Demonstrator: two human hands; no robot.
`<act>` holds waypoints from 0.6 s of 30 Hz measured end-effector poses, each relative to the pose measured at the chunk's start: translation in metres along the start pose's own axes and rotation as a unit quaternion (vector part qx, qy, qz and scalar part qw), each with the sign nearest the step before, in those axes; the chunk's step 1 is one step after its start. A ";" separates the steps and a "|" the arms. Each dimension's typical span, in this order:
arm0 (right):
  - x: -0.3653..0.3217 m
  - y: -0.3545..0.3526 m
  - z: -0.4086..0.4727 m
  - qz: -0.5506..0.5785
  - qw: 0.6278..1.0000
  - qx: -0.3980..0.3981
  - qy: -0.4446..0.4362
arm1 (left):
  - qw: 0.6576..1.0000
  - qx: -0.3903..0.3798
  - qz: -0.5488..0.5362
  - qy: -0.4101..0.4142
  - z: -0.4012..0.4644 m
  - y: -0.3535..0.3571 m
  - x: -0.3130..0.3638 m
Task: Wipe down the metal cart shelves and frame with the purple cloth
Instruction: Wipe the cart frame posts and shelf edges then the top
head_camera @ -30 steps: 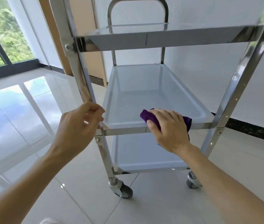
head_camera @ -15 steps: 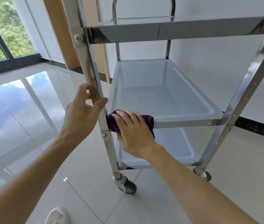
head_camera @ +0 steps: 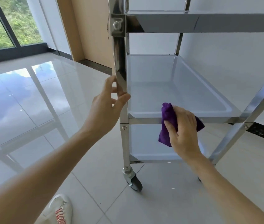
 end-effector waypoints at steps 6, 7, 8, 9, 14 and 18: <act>-0.057 0.048 -0.026 0.226 0.969 0.023 0.099 | 0.997 0.011 -0.051 -0.055 -0.006 0.013 -0.016; -0.059 0.059 -0.033 0.253 0.958 0.031 0.128 | 0.996 0.003 -0.057 -0.075 -0.008 0.018 -0.023; -0.058 0.070 -0.041 0.281 0.946 0.040 0.155 | 0.994 -0.008 -0.064 -0.092 -0.009 0.024 -0.030; -0.057 0.079 -0.047 0.308 0.934 0.051 0.175 | 0.992 -0.017 -0.067 -0.101 -0.010 0.029 -0.036; -0.069 0.109 -0.050 0.336 0.921 0.097 0.171 | 0.995 0.024 -0.045 -0.082 -0.009 0.037 -0.043; -0.072 0.147 -0.051 0.312 0.935 0.067 0.154 | 0.997 0.054 0.006 -0.060 -0.011 0.037 -0.046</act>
Point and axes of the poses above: each hand's wrist, its own z-axis towards the middle knuckle, its own y-axis out of the palm, x = y × z, the point moved 8 cm from there along z, towards the middle knuckle, and after that the axes turned 8 degrees about -x, right-handed, at the moved point
